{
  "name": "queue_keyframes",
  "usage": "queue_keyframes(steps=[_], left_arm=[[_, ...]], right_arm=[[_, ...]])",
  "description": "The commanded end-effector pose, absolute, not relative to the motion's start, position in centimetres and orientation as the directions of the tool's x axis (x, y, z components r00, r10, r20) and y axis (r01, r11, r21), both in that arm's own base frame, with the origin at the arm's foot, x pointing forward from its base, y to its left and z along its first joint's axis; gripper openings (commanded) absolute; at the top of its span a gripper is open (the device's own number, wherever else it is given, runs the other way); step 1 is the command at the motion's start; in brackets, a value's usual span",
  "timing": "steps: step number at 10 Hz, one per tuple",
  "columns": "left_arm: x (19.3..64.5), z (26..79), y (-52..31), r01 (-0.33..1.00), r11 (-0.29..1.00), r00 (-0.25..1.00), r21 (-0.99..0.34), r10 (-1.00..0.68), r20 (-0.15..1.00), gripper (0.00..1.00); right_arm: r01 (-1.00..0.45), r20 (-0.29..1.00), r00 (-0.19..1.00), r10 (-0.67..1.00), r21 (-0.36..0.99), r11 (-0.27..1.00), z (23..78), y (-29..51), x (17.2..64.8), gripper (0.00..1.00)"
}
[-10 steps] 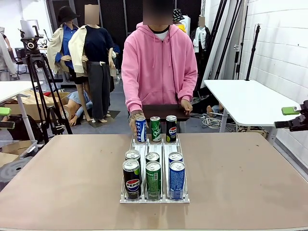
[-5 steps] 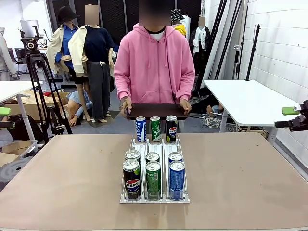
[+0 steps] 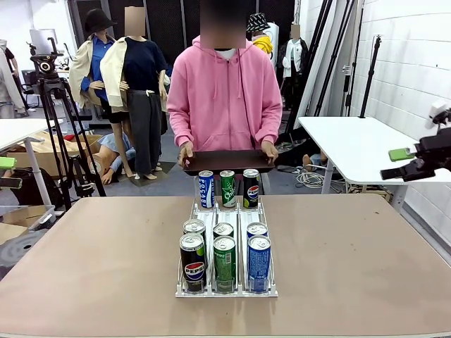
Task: Retrieve and hand over the desired beverage to the person.
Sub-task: Pick up a can of the same type that the person held from the Automatic Can Dispenser.
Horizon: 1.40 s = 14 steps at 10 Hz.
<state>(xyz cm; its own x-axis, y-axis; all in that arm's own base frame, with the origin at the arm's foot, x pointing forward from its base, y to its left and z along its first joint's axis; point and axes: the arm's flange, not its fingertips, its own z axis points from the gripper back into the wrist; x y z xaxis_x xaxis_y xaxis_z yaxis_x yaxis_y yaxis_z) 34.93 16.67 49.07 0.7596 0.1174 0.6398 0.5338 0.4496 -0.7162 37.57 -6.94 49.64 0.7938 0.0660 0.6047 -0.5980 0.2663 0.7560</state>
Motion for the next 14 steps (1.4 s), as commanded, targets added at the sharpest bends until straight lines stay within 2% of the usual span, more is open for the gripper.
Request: queue_keyframes(steps=[1,6,10,14], left_arm=[[34.9,49.2,16.8,0.539,0.439,0.755,-0.719,0.126,0.643,1.00],[34.9,49.2,16.8,0.539,0.439,0.755,-0.719,0.126,0.643,1.00],[34.9,49.2,16.8,0.539,0.439,0.755,-0.719,0.126,0.643,1.00],[34.9,49.2,16.8,0.539,0.439,0.755,-0.719,0.126,0.643,1.00]], right_arm=[[-0.577,0.575,0.810,0.118,0.742,0.343,51.5,-4.6,38.0,1.00],[-0.542,0.478,0.835,0.274,0.624,0.562,52.7,4.9,40.8,1.00],[-0.540,0.325,0.842,0.431,0.504,0.675,52.4,13.5,43.0,1.00],[-0.554,0.151,0.832,0.534,0.301,0.776,51.9,21.9,42.6,1.00]])
